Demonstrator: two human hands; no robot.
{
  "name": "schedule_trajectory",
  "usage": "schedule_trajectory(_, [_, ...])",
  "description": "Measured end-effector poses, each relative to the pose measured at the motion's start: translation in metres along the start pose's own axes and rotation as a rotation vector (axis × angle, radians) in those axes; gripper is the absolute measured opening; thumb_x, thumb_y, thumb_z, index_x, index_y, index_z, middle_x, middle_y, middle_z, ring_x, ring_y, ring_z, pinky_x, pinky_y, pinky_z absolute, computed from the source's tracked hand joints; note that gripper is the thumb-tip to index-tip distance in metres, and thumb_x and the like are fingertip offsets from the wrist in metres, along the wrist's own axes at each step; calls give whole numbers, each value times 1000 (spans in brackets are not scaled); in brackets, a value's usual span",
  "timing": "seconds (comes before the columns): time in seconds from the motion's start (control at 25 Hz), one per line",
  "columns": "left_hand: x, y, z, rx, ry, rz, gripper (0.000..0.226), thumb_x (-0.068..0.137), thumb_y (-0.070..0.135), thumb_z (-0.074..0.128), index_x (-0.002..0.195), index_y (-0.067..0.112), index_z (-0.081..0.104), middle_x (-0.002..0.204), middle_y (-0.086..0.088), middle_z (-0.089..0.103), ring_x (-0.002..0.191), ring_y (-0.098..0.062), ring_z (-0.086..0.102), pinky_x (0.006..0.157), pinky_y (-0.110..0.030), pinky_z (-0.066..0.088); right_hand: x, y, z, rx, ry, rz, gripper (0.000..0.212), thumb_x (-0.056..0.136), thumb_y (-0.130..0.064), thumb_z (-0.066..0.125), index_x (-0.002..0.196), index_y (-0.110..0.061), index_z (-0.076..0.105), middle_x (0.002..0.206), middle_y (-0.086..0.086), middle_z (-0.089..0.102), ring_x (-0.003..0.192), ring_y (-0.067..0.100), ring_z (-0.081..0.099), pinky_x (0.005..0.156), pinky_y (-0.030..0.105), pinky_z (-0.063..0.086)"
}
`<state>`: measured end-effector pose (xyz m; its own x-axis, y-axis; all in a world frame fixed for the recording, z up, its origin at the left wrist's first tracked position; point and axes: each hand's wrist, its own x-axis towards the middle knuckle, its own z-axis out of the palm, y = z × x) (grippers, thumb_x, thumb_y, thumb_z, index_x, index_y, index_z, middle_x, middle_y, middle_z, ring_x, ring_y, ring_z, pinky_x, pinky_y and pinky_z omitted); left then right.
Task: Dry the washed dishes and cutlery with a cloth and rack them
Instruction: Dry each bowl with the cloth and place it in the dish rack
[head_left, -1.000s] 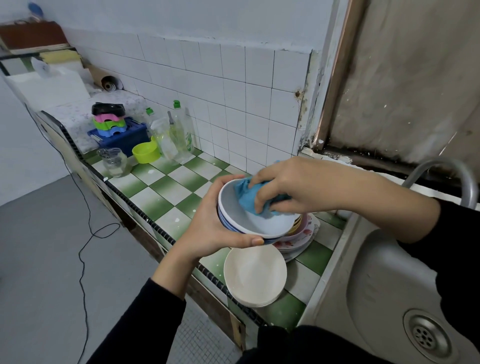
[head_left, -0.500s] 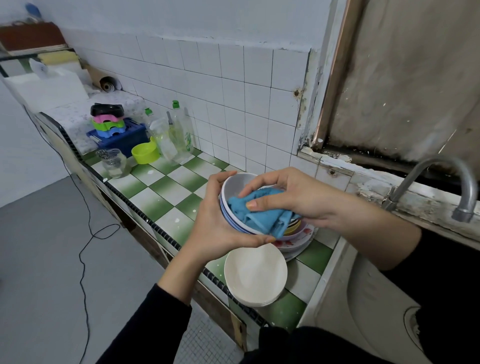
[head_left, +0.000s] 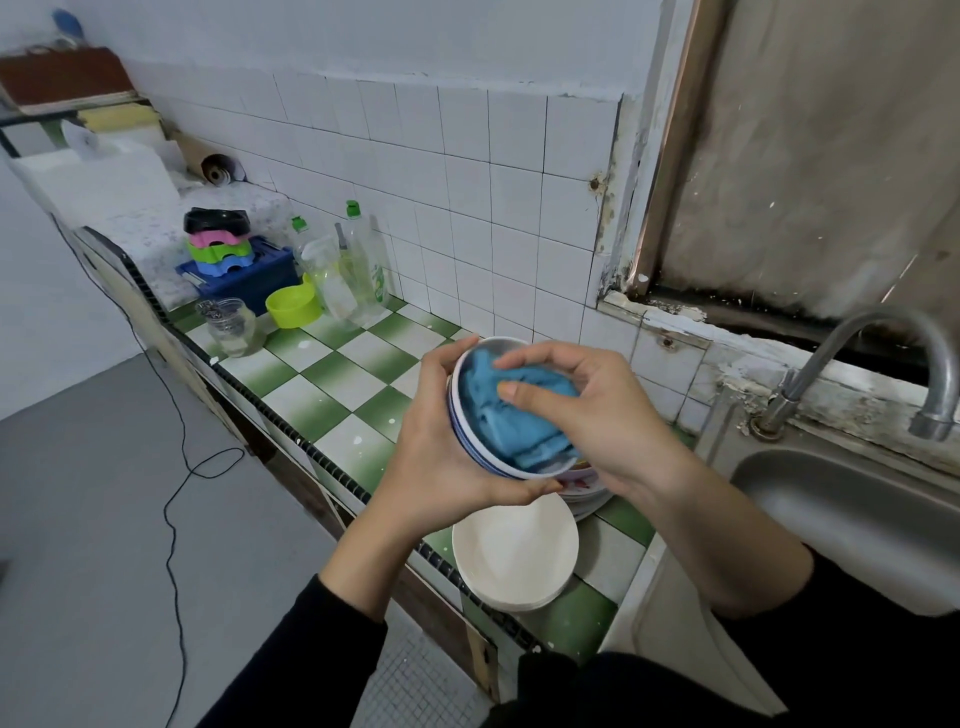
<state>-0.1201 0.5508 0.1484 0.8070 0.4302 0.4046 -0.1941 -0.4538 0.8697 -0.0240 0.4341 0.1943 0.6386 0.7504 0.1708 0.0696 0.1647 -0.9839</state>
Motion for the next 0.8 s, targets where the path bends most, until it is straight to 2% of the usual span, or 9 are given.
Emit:
schedule_trajectory(0.08, [1,0,1,1,-21,0,111,43,26,93,134,18,31,127,7,54,119,-16,58,99,-34,49,3,1,0,-41,61,-37,24,81,3,71,83,-20,72,91,-2,74,86,11,70,76,26,55])
schedule_trajectory(0.2, [2,-1,-5,-7,-55,-9,114,43,22,93,136,18,28,125,3,56,115,-22,61,95,-45,52,-1,-5,0,-108,-206,29,21,80,2,72,86,-19,73,90,2,73,87,14,70,77,28,56])
schedule_trajectory(0.24, [2,-1,-6,-18,-63,-10,115,43,21,93,137,17,28,126,2,56,116,-22,61,95,-45,52,0,-7,-3,-83,-220,41,21,80,2,72,85,-18,73,89,2,73,87,14,70,76,27,56])
schedule_trajectory(0.36, [1,3,-4,-12,-71,1,113,44,26,92,137,14,28,131,7,51,122,-17,56,99,-36,48,7,-5,-6,-78,16,-29,22,81,1,72,82,-21,73,85,-4,74,83,11,70,76,29,56])
schedule_trajectory(0.4, [1,4,-2,1,-83,-1,113,45,28,91,137,15,28,130,10,51,122,-15,55,99,-31,48,9,-4,-5,-117,27,-50,22,82,0,72,83,-21,72,86,-4,74,84,10,69,78,30,56])
schedule_trajectory(0.52, [4,3,-7,9,-125,-4,116,44,25,91,138,13,26,125,14,53,118,-13,58,94,-29,50,11,-6,-8,-275,-288,-71,21,81,0,73,86,-21,72,88,-6,72,87,8,67,82,27,55])
schedule_trajectory(0.64, [6,5,-14,33,-94,16,117,39,31,93,137,18,31,126,6,54,116,-16,58,93,-34,51,20,-30,-23,-566,-679,-89,23,83,-3,73,88,-26,70,87,-14,69,83,-1,62,78,14,47])
schedule_trajectory(0.72, [6,4,-14,31,-55,17,115,38,34,93,136,18,34,129,7,51,119,-13,55,93,-25,48,27,-43,-29,-850,-782,-111,23,83,-6,73,87,-28,71,87,-15,68,79,-3,60,75,10,43])
schedule_trajectory(0.8, [7,2,-12,22,-37,14,113,39,32,94,136,19,35,128,13,50,118,-7,53,92,-17,45,34,-43,-31,-1152,-727,-216,23,81,-9,70,88,-32,73,89,-14,69,78,-2,56,73,12,41])
